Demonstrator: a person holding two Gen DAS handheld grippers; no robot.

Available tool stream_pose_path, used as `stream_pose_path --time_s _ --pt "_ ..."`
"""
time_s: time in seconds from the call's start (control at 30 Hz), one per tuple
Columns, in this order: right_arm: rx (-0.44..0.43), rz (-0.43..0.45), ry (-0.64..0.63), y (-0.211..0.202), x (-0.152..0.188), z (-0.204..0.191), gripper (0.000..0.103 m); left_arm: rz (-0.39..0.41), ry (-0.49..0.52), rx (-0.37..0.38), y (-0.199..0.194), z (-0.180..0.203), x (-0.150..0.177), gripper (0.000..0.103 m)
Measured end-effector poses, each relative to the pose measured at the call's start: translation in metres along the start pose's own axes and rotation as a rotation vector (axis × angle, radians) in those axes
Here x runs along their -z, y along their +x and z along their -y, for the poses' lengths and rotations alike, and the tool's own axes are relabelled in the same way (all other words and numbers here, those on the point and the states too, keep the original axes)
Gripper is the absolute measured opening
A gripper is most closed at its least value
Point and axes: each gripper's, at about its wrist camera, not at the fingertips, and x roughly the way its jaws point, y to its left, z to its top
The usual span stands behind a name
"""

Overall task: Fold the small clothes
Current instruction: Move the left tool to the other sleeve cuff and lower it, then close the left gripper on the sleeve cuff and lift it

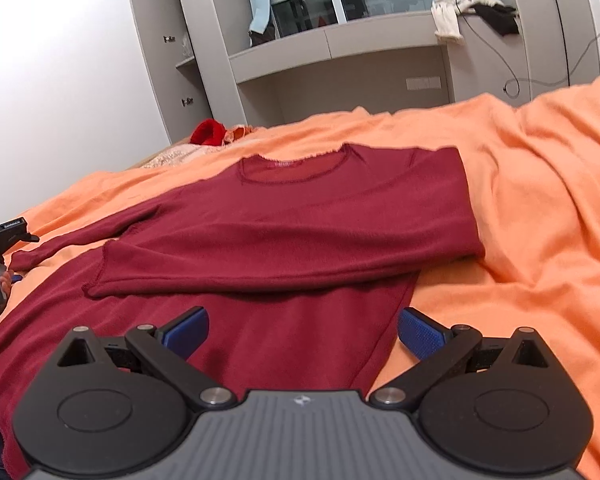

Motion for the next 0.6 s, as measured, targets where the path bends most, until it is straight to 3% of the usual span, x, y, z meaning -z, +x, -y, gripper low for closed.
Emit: stream_pose_path --time_s 0.07,0.1,0.17,0.2,0.23,0.37,0.5,0.6 --pt "0.000 -0.010 0.005 0.002 0.001 0.001 0.103 0.037 -0.033 -0.023 0.001 -0.002 -0.002 0.083" --pt "-0.001 -0.011 0.005 0.002 0.002 0.002 0.103 0.050 -0.052 -0.033 0.003 -0.004 -0.004 0.073" --pt "-0.002 -0.013 0.003 0.002 0.003 0.001 0.103 0.071 -0.103 -0.040 0.005 -0.011 -0.006 0.047" --pt "-0.003 -0.014 0.002 0.003 0.003 0.001 0.103 0.068 -0.129 -0.038 0.006 -0.015 -0.008 0.026" --pt "-0.003 -0.015 0.003 0.003 0.003 0.001 0.103 0.057 -0.159 -0.031 0.009 -0.020 -0.009 0.015" --pt "-0.007 -0.014 0.007 0.002 0.003 0.001 0.103 0.081 -0.240 0.016 0.009 -0.029 -0.010 0.007" --pt "-0.011 -0.011 0.010 0.001 0.003 0.001 0.103 0.160 -0.144 0.082 -0.013 -0.007 -0.014 0.006" --pt "-0.011 -0.006 0.009 0.000 0.004 0.000 0.103 0.191 -0.034 0.209 -0.035 0.020 -0.019 0.006"
